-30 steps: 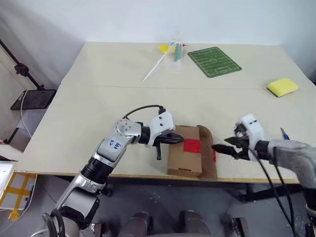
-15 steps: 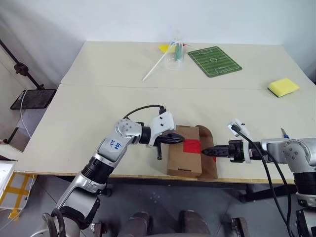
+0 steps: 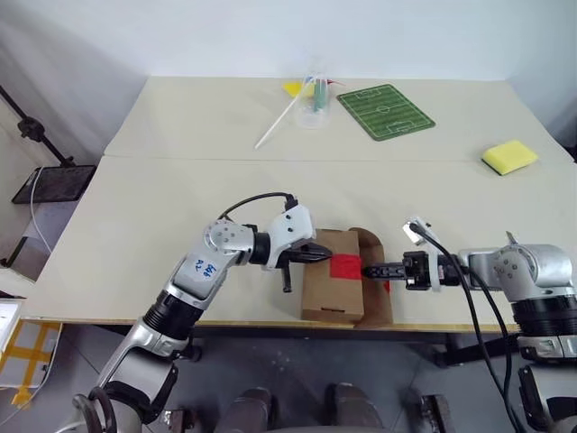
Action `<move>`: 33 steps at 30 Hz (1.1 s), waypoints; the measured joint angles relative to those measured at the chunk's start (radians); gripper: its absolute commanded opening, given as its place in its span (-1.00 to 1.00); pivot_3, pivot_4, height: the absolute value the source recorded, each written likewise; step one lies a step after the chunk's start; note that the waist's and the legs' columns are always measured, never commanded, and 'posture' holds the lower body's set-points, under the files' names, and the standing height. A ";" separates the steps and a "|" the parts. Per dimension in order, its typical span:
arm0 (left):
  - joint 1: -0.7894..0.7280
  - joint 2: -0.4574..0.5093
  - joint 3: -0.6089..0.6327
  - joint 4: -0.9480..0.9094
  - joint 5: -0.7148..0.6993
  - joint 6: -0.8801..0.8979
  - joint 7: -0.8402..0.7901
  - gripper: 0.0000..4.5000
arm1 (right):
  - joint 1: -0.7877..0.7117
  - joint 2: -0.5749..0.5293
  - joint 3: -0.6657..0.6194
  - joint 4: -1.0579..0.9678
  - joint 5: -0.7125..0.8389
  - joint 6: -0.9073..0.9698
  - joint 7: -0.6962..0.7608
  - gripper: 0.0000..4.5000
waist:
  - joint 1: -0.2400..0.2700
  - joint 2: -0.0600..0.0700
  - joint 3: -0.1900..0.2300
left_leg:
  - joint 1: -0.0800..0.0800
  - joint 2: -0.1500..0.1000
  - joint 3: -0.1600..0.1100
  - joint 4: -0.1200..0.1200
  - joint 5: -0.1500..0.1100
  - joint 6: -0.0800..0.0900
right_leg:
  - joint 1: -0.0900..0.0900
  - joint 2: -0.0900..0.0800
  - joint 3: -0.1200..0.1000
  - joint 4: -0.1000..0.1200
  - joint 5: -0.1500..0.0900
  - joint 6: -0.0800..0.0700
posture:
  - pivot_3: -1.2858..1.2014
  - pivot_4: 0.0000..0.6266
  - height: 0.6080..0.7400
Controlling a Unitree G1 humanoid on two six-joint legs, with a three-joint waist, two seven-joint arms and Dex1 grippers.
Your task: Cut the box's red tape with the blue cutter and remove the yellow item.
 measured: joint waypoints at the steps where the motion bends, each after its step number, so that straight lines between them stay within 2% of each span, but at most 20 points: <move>1: 0.000 0.000 0.000 0.000 0.000 0.000 -0.001 -1.00 | -0.006 0.000 0.008 0.002 -0.003 0.001 0.003 -0.23 | 0.000 0.000 0.000 | 0.000 0.001 0.000 0.000 0.000 -0.001 | 0.000 0.001 0.000 0.000 0.000 0.000 | 0.03 -0.52 1.00; 3: 0.000 0.001 0.001 0.001 0.000 0.000 -0.002 -1.00 | -0.021 0.000 0.025 0.010 -0.013 0.003 0.010 -0.23 | 0.001 -0.001 -0.001 | 0.001 0.002 0.000 0.000 -0.001 -0.002 | 0.001 0.002 0.000 0.000 0.000 -0.001 | 0.03 -0.52 1.00; 5: 0.000 0.002 0.001 0.002 0.000 0.000 -0.002 -1.00 | -0.027 0.008 0.026 0.026 -0.015 0.005 0.014 -0.39 | 0.001 -0.001 -0.001 | 0.001 0.003 0.000 0.000 -0.001 -0.002 | 0.001 0.003 0.000 -0.001 0.000 -0.001 | 0.03 -0.52 1.00; 7: 0.000 0.005 0.003 0.001 0.000 0.000 -0.002 -1.00 | -0.034 0.023 0.023 0.050 -0.026 0.006 0.010 -0.62 | 0.000 -0.002 -0.001 | 0.001 0.004 0.000 0.000 -0.001 -0.003 | 0.001 0.003 0.000 -0.001 0.000 -0.001 | 0.03 -0.52 1.00; 9: 0.000 0.005 0.004 0.002 0.000 -0.004 -0.003 -1.00 | -0.037 0.037 0.019 0.063 -0.032 0.013 0.005 -0.96 | 0.000 -0.001 -0.001 | 0.001 0.004 0.000 0.000 -0.002 -0.003 | 0.001 0.003 0.000 -0.001 0.000 -0.002 | 0.03 -0.52 1.00; 10: 0.000 0.005 0.005 0.005 0.000 -0.007 -0.003 -1.00 | -0.045 0.041 0.017 0.057 -0.032 0.032 0.001 -0.98 | 0.000 -0.001 -0.001 | 0.001 0.004 0.000 0.000 -0.002 -0.003 | 0.001 0.003 0.000 -0.001 0.000 -0.002 | 0.03 -0.52 1.00; 16: -0.004 -0.011 0.011 0.048 0.000 -0.058 -0.006 -1.00 | -0.050 0.068 -0.050 0.030 -0.027 0.146 -0.057 -0.98 | 0.003 -0.001 -0.001 | 0.000 0.005 0.000 0.000 -0.002 -0.003 | 0.001 0.004 -0.001 -0.001 0.000 -0.003 | 0.03 -0.52 1.00; 20: 0.002 -0.099 0.031 0.129 -0.001 -0.143 0.025 -1.00 | -0.056 0.052 -0.084 0.002 0.009 0.234 -0.103 -0.98 | 0.006 0.003 0.001 | -0.003 0.004 0.000 0.000 -0.002 -0.003 | -0.001 0.003 -0.001 0.000 0.000 -0.003 | 0.03 -0.52 1.00; 24: -0.015 -0.255 0.041 0.241 0.000 -0.231 0.114 -1.00 | -0.107 -0.119 -0.079 0.015 0.101 0.257 -0.132 -0.98 | 0.035 0.006 0.003 | -0.011 -0.003 0.000 0.003 -0.001 0.000 | -0.011 0.001 -0.002 0.001 0.000 -0.002 | 0.03 -0.52 1.00; 27: -0.039 -0.345 0.061 0.315 -0.005 -0.267 0.162 -1.00 | -0.152 -0.241 -0.060 0.033 0.156 0.257 -0.148 -0.98 | 0.039 0.005 0.004 | -0.015 -0.003 0.000 0.003 -0.001 0.001 | -0.014 0.001 -0.002 0.001 0.001 -0.001 | 0.03 -0.52 1.00; 31: -0.039 -0.478 0.124 0.369 -0.077 -0.236 0.194 -1.00 | -0.215 -0.319 -0.004 0.069 0.207 0.257 -0.168 -0.98 | 0.035 0.004 0.007 | -0.022 -0.002 0.001 0.003 -0.001 0.001 | -0.020 -0.001 -0.002 0.001 0.001 0.000 | 0.03 -0.52 1.00; 33: -0.056 -0.490 0.116 0.394 -0.075 -0.256 0.215 -1.00 | -0.280 -0.365 0.069 0.097 0.213 0.257 -0.167 -0.98 | 0.033 0.004 0.009 | -0.023 -0.002 0.003 0.002 -0.001 0.001 | -0.024 -0.001 -0.004 0.003 0.001 0.000 | 0.03 -0.52 1.00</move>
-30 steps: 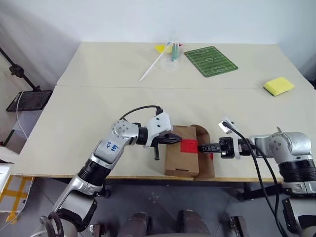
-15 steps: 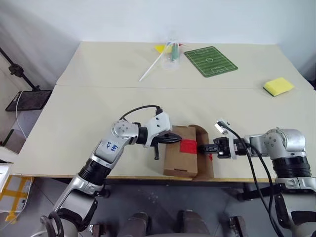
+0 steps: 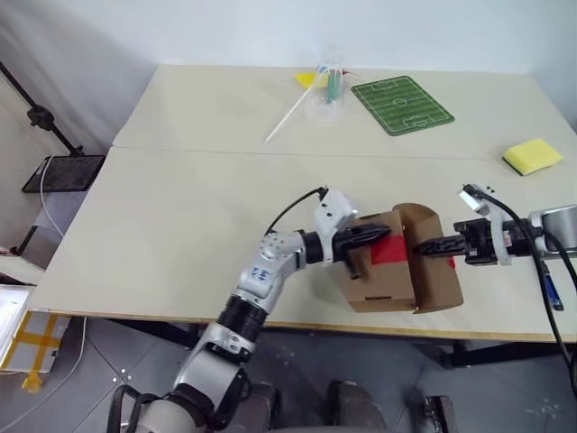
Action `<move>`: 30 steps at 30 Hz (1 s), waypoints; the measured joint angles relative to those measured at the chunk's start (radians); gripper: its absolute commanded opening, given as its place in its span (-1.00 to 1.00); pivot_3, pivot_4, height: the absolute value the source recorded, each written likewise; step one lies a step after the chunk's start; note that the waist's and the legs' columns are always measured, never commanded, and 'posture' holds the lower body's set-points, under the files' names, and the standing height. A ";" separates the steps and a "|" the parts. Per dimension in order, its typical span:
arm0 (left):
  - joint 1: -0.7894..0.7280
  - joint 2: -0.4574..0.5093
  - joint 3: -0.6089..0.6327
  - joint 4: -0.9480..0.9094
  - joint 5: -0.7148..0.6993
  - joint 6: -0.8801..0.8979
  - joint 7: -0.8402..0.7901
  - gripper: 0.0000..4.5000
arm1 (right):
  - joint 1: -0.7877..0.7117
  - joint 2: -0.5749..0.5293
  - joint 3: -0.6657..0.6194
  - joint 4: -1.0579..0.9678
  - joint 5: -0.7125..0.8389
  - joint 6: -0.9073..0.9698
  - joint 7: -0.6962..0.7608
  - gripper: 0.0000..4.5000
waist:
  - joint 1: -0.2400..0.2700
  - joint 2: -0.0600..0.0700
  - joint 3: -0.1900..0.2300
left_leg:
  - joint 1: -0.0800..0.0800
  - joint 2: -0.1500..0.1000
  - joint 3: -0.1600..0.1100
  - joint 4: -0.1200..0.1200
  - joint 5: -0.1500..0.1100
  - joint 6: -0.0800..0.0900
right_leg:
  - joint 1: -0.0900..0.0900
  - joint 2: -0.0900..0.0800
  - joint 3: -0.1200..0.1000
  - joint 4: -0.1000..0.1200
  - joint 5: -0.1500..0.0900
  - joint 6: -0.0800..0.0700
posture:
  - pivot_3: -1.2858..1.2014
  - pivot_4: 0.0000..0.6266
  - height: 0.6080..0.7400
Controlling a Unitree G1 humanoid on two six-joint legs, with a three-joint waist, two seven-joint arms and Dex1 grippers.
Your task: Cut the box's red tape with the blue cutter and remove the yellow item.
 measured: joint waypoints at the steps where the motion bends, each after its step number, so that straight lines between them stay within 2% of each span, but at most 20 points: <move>1: -0.004 0.001 0.000 0.008 0.005 -0.015 0.007 -1.00 | -0.046 -0.023 0.039 0.013 -0.001 0.000 0.001 -0.98 | -0.001 0.001 0.001 | -0.001 0.000 0.002 0.000 0.000 0.000 | -0.002 0.000 0.000 0.002 0.000 0.000 | 0.03 -0.52 1.00; 3: -0.004 0.002 0.000 0.022 0.008 -0.039 0.014 -1.00 | -0.133 -0.066 0.102 0.030 -0.010 0.000 0.008 -0.98 | -0.001 0.002 0.003 | -0.001 0.000 0.003 0.000 0.000 0.000 | -0.005 0.001 0.001 0.004 0.000 0.000 | 0.03 -0.52 1.00; 7: 0.020 0.018 0.001 0.002 0.011 -0.056 0.013 -1.00 | -0.234 -0.069 0.195 0.060 -0.022 0.000 0.028 -0.98 | -0.001 0.000 0.004 | -0.001 0.000 0.003 0.000 0.000 0.000 | -0.005 0.001 0.001 0.004 0.000 0.000 | 0.03 -0.52 1.00; 13: 0.072 0.072 0.003 -0.047 0.019 -0.040 0.009 -1.00 | -0.295 -0.048 0.238 0.083 -0.017 0.000 0.049 -0.98 | 0.000 0.000 0.004 | -0.001 0.000 0.002 0.001 0.000 0.000 | -0.005 0.001 0.001 0.005 0.000 0.000 | 0.03 -0.52 1.00; 19: 0.106 0.166 0.002 -0.129 0.032 0.030 -0.011 -1.00 | -0.239 -0.030 0.190 0.059 -0.009 -0.003 0.049 -0.98 | 0.000 0.000 0.004 | -0.001 0.000 0.002 0.001 0.000 0.000 | -0.006 0.001 0.001 0.006 0.000 0.000 | 0.03 -0.52 1.00; 24: 0.142 0.254 -0.009 -0.266 0.029 0.075 -0.076 -1.00 | -0.164 -0.022 0.123 -0.014 0.083 -0.005 0.023 -0.98 | -0.001 0.000 0.004 | -0.001 0.001 0.001 0.001 0.000 -0.001 | -0.005 0.001 0.001 0.006 0.000 0.000 | 0.03 -0.52 1.00; 30: 0.131 0.273 -0.008 -0.325 0.030 0.074 -0.088 -1.00 | -0.108 0.008 0.042 -0.046 0.141 -0.001 -0.052 -0.98 | 0.001 0.000 0.004 | 0.000 0.000 0.001 0.003 0.000 -0.001 | -0.004 0.001 0.000 0.007 0.000 -0.001 | 0.03 -0.52 1.00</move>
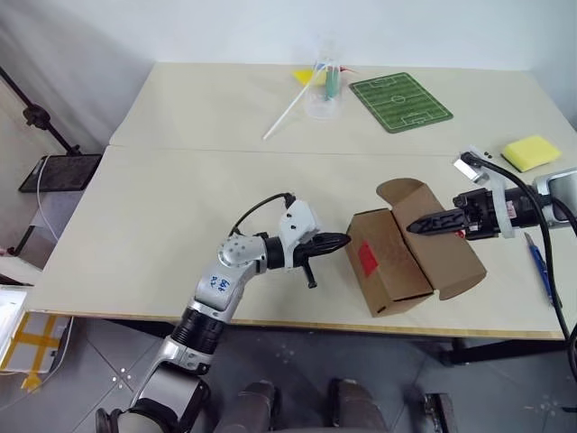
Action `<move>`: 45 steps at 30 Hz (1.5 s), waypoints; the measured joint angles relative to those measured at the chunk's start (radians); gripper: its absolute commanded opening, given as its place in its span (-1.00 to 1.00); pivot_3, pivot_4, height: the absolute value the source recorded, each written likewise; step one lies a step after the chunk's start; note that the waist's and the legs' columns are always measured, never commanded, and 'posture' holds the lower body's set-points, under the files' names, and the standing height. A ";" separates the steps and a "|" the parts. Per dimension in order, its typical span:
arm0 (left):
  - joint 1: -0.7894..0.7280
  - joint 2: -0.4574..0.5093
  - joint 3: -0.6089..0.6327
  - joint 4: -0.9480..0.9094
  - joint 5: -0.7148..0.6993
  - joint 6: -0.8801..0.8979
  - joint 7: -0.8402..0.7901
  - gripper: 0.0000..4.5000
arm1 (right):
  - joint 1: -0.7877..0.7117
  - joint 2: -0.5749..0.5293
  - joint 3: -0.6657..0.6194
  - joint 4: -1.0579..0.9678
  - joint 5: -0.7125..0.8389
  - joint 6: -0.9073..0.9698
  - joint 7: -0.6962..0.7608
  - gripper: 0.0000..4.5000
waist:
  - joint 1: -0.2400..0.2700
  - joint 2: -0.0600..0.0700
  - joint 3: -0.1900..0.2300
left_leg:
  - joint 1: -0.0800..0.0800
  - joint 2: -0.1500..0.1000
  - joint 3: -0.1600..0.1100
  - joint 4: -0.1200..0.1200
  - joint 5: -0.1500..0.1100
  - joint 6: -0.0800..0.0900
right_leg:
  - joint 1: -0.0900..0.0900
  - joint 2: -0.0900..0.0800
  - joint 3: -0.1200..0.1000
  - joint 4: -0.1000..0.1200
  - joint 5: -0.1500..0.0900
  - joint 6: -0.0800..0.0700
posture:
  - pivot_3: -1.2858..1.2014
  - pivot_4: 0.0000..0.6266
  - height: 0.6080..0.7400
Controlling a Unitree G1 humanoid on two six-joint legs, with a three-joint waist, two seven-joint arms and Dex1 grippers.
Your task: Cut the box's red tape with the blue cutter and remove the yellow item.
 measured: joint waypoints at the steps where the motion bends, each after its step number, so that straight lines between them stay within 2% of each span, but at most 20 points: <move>1: -0.009 -0.001 0.000 -0.002 0.000 -0.001 -0.003 -1.00 | 0.011 0.007 -0.018 -0.001 0.006 0.000 -0.014 -0.98 | -0.001 0.000 0.000 | 0.000 0.000 0.000 0.000 0.000 0.000 | 0.000 0.000 0.000 0.000 0.000 0.000 | 0.03 -0.52 1.00; 7: -0.123 -0.056 -0.051 0.005 0.009 -0.016 -0.028 -1.00 | 0.079 0.029 -0.118 -0.017 0.009 -0.002 -0.065 -0.98 | -0.001 -0.002 -0.001 | 0.002 0.000 0.000 0.000 0.000 0.000 | 0.002 0.001 0.000 0.001 0.000 0.000 | 0.03 -0.52 1.00; 13: -0.181 -0.081 -0.082 0.103 0.048 -0.041 -0.027 -1.00 | 0.123 0.051 -0.187 -0.040 0.023 -0.004 -0.125 -0.98 | -0.008 -0.002 -0.001 | 0.002 0.002 0.000 0.000 0.001 -0.001 | 0.002 0.002 0.000 0.002 0.000 0.000 | 0.03 -0.52 1.00; 19: -0.225 -0.005 -0.151 0.103 0.126 -0.007 -0.052 -1.00 | 0.172 0.039 -0.233 -0.061 0.050 -0.012 -0.159 -0.98 | -0.006 -0.004 -0.003 | 0.004 0.002 0.000 0.000 0.000 -0.001 | 0.002 0.002 0.001 0.003 0.000 0.000 | 0.03 -0.52 1.00; 26: -0.208 0.047 -0.149 0.028 0.122 0.082 -0.069 -1.00 | 0.206 -0.031 -0.235 -0.064 0.024 -0.010 -0.152 -0.98 | -0.007 -0.003 -0.004 | 0.004 0.002 0.000 0.000 0.000 -0.001 | 0.002 0.002 0.002 0.003 0.000 0.000 | 0.03 -0.52 1.00; 33: -0.057 0.206 -0.091 -0.071 0.076 0.266 -0.127 -1.00 | 0.281 -0.100 -0.258 -0.060 -0.063 -0.020 -0.050 -0.98 | 0.004 -0.001 -0.005 | 0.003 -0.002 0.000 0.000 0.001 0.000 | 0.002 0.002 0.005 0.004 0.000 -0.001 | 0.03 -0.52 1.00; 35: -0.009 0.218 -0.097 -0.072 0.069 0.320 -0.136 -1.00 | 0.309 -0.099 -0.282 -0.074 -0.073 -0.020 -0.038 -0.98 | 0.005 -0.001 -0.004 | 0.001 -0.004 -0.001 0.000 0.001 0.001 | 0.000 0.001 0.007 0.005 0.000 0.000 | 0.03 -0.52 1.00; 45: -0.034 0.218 -0.098 -0.128 0.058 0.359 -0.119 -1.00 | 0.446 0.093 -0.456 -0.234 -0.113 -0.002 -0.139 -0.98 | -0.003 -0.001 -0.004 | 0.001 -0.004 -0.002 0.000 0.002 0.002 | -0.001 0.001 0.004 0.006 0.000 0.000 | 0.03 -0.52 1.00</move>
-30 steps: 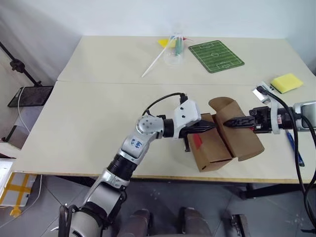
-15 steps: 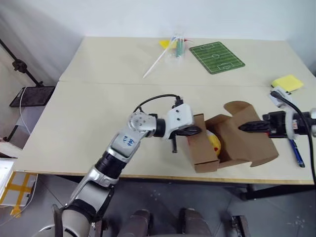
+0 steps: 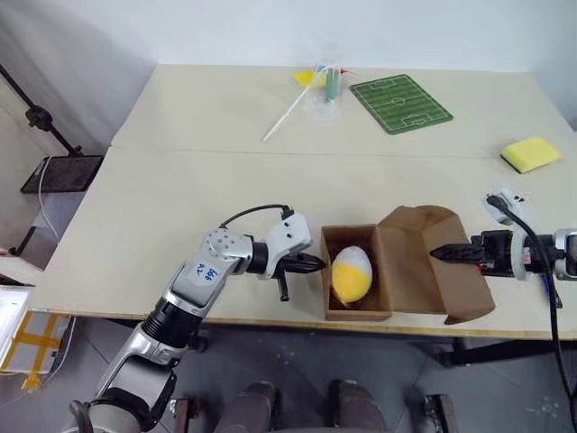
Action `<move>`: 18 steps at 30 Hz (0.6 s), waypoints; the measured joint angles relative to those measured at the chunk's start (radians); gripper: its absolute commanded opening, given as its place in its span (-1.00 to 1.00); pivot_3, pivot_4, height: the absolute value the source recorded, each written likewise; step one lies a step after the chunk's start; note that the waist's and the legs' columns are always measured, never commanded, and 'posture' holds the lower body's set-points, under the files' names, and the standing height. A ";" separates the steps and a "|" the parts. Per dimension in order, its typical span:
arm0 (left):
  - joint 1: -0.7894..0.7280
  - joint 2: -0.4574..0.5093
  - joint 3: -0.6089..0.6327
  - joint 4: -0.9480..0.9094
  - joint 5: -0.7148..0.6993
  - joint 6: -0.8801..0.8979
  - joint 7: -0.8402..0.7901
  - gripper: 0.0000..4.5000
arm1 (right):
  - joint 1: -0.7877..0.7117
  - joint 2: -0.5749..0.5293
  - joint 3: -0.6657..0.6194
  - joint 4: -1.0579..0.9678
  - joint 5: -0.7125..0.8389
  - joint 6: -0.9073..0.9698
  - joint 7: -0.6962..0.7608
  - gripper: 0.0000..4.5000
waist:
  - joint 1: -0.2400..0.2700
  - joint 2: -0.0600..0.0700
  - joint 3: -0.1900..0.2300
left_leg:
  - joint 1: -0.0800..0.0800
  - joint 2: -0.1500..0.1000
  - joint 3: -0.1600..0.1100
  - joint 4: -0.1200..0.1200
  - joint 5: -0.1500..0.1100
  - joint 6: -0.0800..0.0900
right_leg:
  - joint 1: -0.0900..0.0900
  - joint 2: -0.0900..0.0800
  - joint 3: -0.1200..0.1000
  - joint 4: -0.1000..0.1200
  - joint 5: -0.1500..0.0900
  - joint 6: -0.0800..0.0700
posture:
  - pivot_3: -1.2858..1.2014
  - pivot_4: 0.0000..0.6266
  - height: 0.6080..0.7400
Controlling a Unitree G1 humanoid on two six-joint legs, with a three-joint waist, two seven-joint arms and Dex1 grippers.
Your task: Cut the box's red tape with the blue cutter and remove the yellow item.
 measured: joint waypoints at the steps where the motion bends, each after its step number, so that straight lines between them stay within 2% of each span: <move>1: 0.000 0.011 -0.001 -0.001 0.000 0.010 -0.003 -0.84 | 0.010 0.026 -0.018 -0.020 -0.012 -0.002 -0.020 -0.81 | 0.000 0.000 0.000 | 0.000 0.000 0.000 0.000 0.000 0.000 | 0.000 0.000 0.000 0.000 0.000 0.000 | 0.03 -0.52 1.00; 2: 0.000 0.023 -0.001 -0.001 0.000 0.020 -0.005 -0.82 | 0.024 0.050 -0.034 -0.034 -0.019 -0.013 -0.035 -0.80 | -0.002 0.000 0.000 | 0.000 0.000 0.000 0.000 0.000 0.000 | 0.000 0.000 0.001 0.001 0.000 0.000 | 0.03 -0.52 1.00; 4: 0.004 0.051 -0.001 0.001 0.002 0.039 -0.003 -0.60 | 0.055 0.114 -0.082 -0.071 -0.036 -0.058 -0.062 -0.53 | -0.005 0.000 0.000 | 0.000 0.000 0.000 0.000 0.000 0.000 | 0.000 0.000 0.001 0.001 0.000 0.000 | 0.03 -0.52 1.00; 6: 0.009 0.064 0.002 0.012 0.003 0.040 0.000 -0.34 | 0.101 0.124 -0.106 -0.132 -0.038 -0.112 -0.045 -0.26 | -0.005 0.002 0.000 | 0.000 0.000 0.000 -0.001 0.000 0.000 | -0.001 0.001 0.000 0.001 0.000 0.000 | 0.03 -0.52 1.00; 8: 0.044 0.074 0.046 0.020 -0.015 0.027 0.003 -0.06 | 0.226 0.078 -0.114 -0.253 -0.067 -0.247 0.051 0.06 | 0.001 0.003 0.000 | 0.001 0.000 -0.002 -0.001 0.000 0.000 | -0.001 0.001 0.000 0.002 0.000 0.000 | 0.03 -0.52 1.00; 11: 0.089 0.105 0.134 0.022 -0.066 0.025 -0.007 0.33 | 0.481 0.006 -0.139 -0.348 -0.249 -0.662 0.293 0.47 | 0.002 0.002 0.000 | 0.001 -0.002 -0.001 0.000 -0.001 0.001 | 0.000 0.001 -0.003 0.002 0.000 0.001 | 0.03 -0.52 1.00; 12: 0.105 0.135 0.166 0.020 -0.094 0.019 -0.032 0.47 | 0.559 0.010 -0.164 -0.336 -0.317 -0.846 0.392 0.48 | -0.001 0.002 0.000 | 0.001 -0.003 0.000 0.000 -0.001 0.001 | 0.000 0.000 -0.003 0.002 0.001 0.001 | 0.03 -0.52 1.00; 14: 0.146 0.231 0.227 0.024 -0.130 -0.027 -0.110 0.72 | 0.632 0.049 -0.233 -0.280 -0.390 -1.094 0.515 0.48 | -0.010 0.002 0.000 | 0.003 -0.002 0.001 0.000 0.000 0.001 | 0.002 0.000 -0.002 0.001 0.001 0.002 | 0.03 -0.52 1.00; 16: 0.159 0.284 0.273 0.038 -0.148 -0.070 -0.166 0.99 | 0.648 0.063 -0.284 -0.232 -0.411 -1.214 0.572 0.48 | -0.020 0.003 0.001 | 0.004 -0.002 0.001 0.000 0.000 0.001 | 0.002 0.000 -0.002 0.001 0.001 0.002 | 0.03 -0.52 1.00; 18: 0.150 0.336 0.316 0.087 -0.186 -0.116 -0.242 1.00 | 0.664 0.059 -0.347 -0.223 -0.385 -1.257 0.643 0.55 | -0.026 0.003 0.001 | 0.005 -0.001 0.001 0.000 0.001 -0.001 | 0.003 0.001 -0.002 0.000 0.001 0.001 | 0.03 -0.52 1.00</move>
